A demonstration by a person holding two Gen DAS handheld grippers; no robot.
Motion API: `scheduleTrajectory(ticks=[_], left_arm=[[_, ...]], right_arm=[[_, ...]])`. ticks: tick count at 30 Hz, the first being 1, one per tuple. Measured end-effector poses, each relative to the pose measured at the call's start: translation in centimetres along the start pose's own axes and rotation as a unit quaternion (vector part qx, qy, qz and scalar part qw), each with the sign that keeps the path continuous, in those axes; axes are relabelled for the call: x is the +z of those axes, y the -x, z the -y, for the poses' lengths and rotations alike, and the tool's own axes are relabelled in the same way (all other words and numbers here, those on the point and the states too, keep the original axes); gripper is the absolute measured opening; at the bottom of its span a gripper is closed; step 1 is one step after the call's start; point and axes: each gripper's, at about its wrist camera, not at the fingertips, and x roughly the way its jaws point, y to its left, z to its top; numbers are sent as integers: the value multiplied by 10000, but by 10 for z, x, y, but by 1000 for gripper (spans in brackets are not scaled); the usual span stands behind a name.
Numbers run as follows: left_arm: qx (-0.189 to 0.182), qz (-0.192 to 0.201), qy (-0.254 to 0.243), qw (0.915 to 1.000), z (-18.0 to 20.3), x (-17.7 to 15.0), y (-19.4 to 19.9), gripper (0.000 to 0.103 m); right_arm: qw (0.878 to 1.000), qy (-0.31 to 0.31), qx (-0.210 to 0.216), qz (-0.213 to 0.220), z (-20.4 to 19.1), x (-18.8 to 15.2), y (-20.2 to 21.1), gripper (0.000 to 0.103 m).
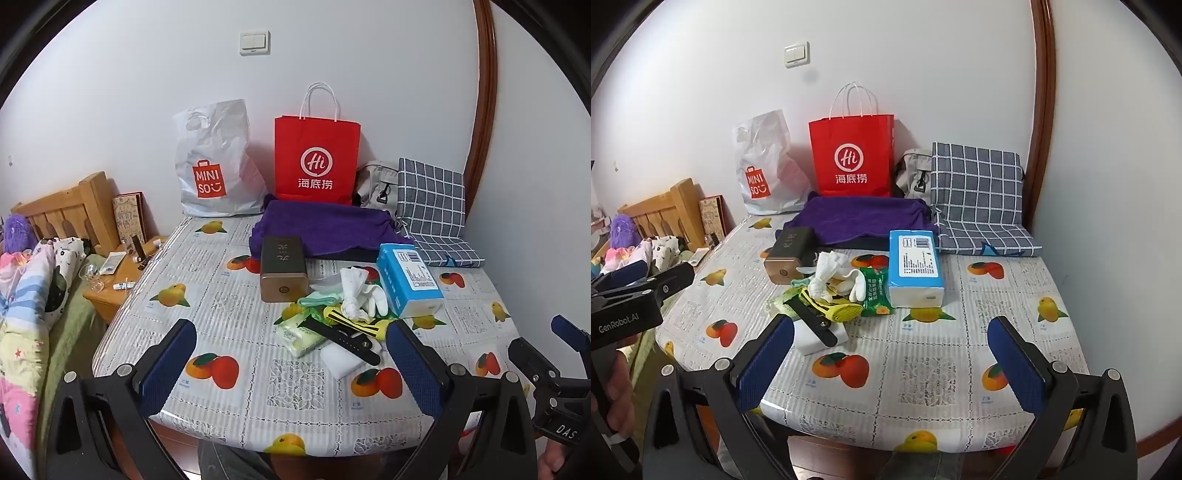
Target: Organize soft objects
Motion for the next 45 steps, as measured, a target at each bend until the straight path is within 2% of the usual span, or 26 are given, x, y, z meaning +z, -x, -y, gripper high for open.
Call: scheduleTrajectory(ticks=[13,14,45], left_arm=[[22,28,-47,10000,9,6,4,103],[-28,61,-16,10000,1,3,8,103],[3,87,-36,10000,0,2,11,103]], right_arm=[[10000,2,8,18,-2,4,8,103],[10000,-1,10,30,-1,3,8,103],[10000,-3,42,86,-3,6,13,103]])
